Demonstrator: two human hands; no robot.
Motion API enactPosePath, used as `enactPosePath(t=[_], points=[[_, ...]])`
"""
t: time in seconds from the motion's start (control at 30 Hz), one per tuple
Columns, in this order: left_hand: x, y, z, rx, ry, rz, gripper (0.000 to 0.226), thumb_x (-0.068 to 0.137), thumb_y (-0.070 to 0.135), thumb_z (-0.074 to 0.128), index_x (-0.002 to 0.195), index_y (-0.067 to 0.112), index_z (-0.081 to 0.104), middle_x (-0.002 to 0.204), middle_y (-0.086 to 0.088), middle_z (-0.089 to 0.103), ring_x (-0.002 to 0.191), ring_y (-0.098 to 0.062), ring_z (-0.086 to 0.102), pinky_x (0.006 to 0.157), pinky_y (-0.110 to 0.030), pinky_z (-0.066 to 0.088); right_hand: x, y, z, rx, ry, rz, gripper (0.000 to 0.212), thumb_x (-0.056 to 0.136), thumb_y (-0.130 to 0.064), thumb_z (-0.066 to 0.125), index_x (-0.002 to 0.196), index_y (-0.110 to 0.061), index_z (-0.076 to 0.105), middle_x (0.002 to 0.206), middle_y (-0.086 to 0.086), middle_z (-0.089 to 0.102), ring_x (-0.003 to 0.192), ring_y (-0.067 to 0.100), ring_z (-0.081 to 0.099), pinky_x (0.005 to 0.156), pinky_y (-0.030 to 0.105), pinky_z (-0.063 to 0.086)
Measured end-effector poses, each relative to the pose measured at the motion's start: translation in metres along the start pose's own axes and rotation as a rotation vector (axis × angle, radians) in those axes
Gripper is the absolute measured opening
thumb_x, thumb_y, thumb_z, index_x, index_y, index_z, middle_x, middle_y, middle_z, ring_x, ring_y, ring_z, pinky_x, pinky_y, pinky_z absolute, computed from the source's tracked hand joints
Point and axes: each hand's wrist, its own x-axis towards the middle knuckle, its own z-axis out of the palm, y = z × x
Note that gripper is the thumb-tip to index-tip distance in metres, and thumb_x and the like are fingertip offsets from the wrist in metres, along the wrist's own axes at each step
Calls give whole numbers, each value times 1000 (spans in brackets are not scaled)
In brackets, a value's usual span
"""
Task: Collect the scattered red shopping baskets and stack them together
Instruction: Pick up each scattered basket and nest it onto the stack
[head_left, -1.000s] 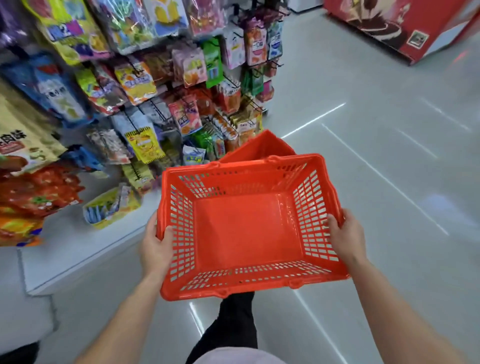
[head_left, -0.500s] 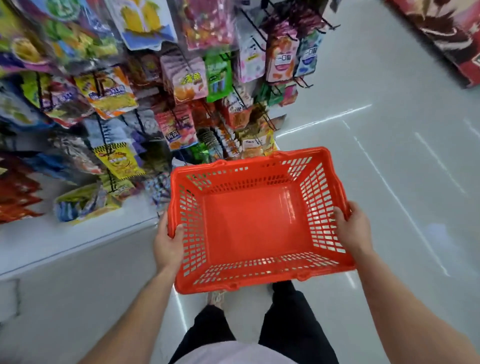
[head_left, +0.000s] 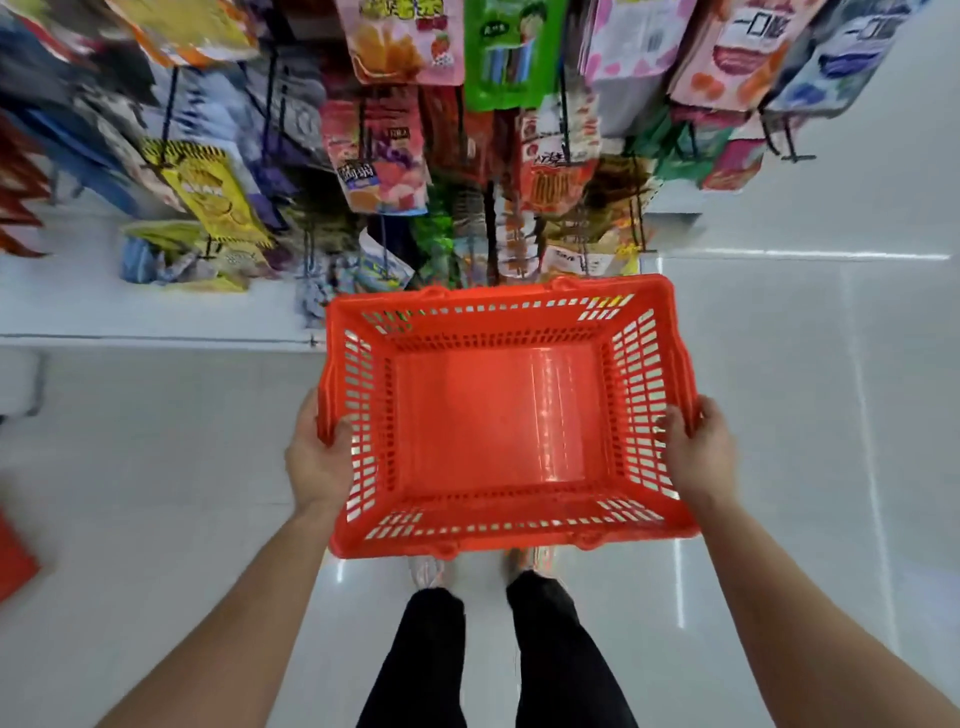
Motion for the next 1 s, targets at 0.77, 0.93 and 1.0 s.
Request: enactPosePath(t=[0.77, 0.93, 1.0], points=[[-59, 28, -152, 576, -210, -283, 82, 84, 59, 65, 152, 24, 36, 153, -9, 41, 138, -29, 42, 110, -41, 38, -98, -196, 64, -758, -573, -582, 71, 84, -49, 63, 144, -18, 38, 139, 10, 44, 127, 36, 42, 96, 51, 42], [-121, 32, -271, 701, -99, -422, 85, 83, 62, 62, 153, 23, 33, 156, -7, 36, 137, -31, 41, 107, -46, 40, -185, -294, 100, -957, -717, -948, 72, 83, -50, 64, 143, -18, 39, 144, 11, 38, 134, 35, 35, 101, 51, 38], [-150, 25, -312, 714, -38, -490, 86, 83, 63, 61, 153, 23, 33, 155, -4, 37, 138, -29, 40, 107, -46, 40, -224, -329, 115, -1006, -754, -1075, 75, 83, -50, 64, 145, -19, 36, 146, 10, 37, 135, 33, 34, 104, 49, 37]])
